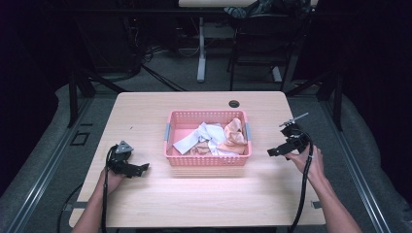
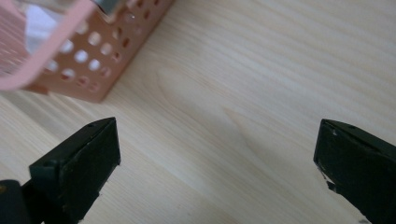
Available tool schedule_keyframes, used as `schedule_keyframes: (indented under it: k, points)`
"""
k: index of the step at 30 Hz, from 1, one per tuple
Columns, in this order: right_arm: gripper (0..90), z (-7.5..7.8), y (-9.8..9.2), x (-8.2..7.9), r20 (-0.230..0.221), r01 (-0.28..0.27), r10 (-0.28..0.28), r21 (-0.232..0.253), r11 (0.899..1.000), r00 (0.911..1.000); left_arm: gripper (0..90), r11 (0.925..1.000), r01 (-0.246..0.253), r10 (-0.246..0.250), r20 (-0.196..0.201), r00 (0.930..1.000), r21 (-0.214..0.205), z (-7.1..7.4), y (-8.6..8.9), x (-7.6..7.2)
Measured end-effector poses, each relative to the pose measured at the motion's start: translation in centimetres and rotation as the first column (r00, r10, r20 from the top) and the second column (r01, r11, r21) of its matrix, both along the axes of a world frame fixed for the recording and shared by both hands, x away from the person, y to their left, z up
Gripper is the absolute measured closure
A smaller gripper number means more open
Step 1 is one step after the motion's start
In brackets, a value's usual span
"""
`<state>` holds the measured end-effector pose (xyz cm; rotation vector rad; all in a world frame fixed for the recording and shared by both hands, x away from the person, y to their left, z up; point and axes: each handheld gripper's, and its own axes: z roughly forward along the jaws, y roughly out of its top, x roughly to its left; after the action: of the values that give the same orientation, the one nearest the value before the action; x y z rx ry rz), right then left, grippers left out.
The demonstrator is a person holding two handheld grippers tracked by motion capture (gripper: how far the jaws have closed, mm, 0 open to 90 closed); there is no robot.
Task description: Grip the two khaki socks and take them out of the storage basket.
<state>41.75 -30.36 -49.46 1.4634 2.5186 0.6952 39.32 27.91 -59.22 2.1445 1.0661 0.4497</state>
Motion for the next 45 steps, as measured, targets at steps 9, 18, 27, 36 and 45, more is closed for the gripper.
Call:
schedule_keyframes:
  k: [9, 18, 27, 36, 45]
  points:
    - [0.4, 3.6, 3.7, 1.6, 0.07, -0.066, 0.064, 0.029, 0.997, 0.9955, 0.0, 1.0, 0.0, 0.0, 0.001, 1.0, 0.0, 0.0, 0.0, 0.0]
    - [10.6, 6.6, 8.0, 4.7, 0.094, -0.109, 0.105, 0.037, 0.993, 0.99, 0.0, 1.0, -0.003, 0.003, 0.001, 1.0, 0.001, 0.0, 0.0, 0.0]
    - [40.5, 4.5, 12.7, 7.8, 0.03, -0.116, 0.117, -0.029, 0.993, 0.9927, 0.0, 1.0, -0.004, 0.004, -0.004, 1.0, -0.003, 0.0, 0.0, -0.1]
    - [53.8, 2.6, 13.5, 9.5, -0.01, -0.077, 0.076, -0.081, 0.994, 0.9971, 0.0, 1.0, 0.001, -0.001, -0.002, 1.0, -0.001, 0.0, 0.0, -0.1]
    - [58.3, 2.1, 13.7, 9.9, -0.018, -0.059, 0.057, -0.114, 0.992, 0.9982, 0.0, 1.0, 0.0, 0.0, -0.003, 1.0, 0.0, 0.0, 0.0, -0.1]
